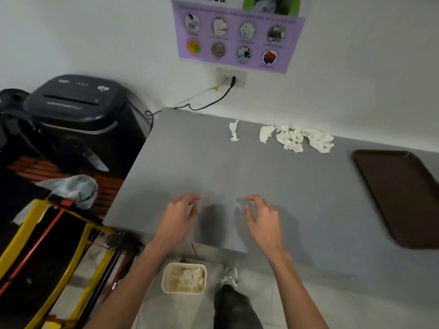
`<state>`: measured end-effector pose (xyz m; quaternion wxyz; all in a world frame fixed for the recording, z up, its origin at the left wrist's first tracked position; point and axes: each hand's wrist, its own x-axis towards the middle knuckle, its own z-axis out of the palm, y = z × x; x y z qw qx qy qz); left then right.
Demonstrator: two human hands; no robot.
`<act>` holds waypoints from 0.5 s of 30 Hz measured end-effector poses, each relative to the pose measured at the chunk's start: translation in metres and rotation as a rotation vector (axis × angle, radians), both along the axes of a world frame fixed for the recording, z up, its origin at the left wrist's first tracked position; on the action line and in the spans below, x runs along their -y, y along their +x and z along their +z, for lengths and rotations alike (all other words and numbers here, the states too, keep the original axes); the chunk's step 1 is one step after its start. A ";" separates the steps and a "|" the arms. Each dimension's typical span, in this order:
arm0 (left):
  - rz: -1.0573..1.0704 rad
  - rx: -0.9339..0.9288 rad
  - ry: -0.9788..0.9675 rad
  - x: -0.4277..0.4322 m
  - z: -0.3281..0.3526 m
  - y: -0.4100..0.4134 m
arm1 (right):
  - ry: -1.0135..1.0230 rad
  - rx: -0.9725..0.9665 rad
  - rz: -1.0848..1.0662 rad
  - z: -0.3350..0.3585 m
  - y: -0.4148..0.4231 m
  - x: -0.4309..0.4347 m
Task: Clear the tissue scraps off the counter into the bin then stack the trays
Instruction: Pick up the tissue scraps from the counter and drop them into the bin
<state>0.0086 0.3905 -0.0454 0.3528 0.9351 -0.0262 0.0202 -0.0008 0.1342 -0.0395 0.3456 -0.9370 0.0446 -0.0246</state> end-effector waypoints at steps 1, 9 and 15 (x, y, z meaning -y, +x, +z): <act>-0.024 0.008 0.021 0.008 -0.002 0.023 | 0.001 -0.013 0.003 -0.002 0.021 0.008; -0.134 -0.164 0.135 0.065 -0.012 0.216 | -0.021 -0.073 0.038 -0.015 0.151 0.061; -0.305 -0.327 0.302 0.101 -0.018 0.344 | -0.038 -0.067 0.051 -0.024 0.198 0.093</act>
